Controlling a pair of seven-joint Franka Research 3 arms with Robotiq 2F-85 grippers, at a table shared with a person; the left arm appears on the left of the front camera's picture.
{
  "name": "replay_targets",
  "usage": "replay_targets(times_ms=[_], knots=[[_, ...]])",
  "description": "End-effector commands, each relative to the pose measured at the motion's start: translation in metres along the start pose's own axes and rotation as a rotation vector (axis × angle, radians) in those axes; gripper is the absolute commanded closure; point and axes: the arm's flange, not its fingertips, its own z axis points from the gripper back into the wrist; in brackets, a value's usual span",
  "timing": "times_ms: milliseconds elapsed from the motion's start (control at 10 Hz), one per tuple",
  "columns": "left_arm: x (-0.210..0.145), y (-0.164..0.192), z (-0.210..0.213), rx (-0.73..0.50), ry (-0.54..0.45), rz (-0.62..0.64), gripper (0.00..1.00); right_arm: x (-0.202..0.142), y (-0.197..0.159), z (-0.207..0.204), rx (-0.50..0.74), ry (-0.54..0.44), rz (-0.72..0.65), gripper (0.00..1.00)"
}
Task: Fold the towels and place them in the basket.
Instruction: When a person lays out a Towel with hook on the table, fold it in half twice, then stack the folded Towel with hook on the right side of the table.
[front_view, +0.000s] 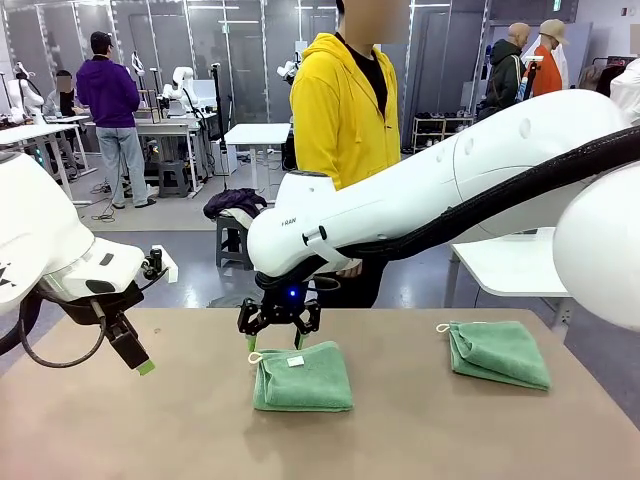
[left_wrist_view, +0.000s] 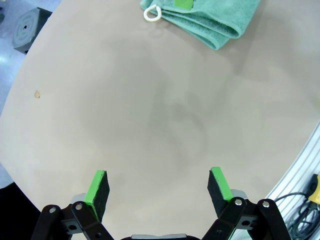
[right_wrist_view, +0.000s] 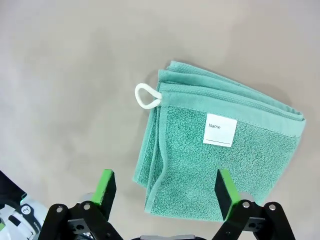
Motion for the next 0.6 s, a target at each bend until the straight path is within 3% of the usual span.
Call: replay_targets(times_ms=[0,500], knots=[[0.0005,-0.0016,-0.0012,0.005,0.005,0.015,0.00,0.0013,-0.0007,0.0003,-0.012,-0.004,0.005,0.00],[0.0005,-0.0016,-0.0012,0.005,0.005,0.015,0.00,0.0013,-0.0007,0.0003,-0.012,-0.004,0.005,0.00]])
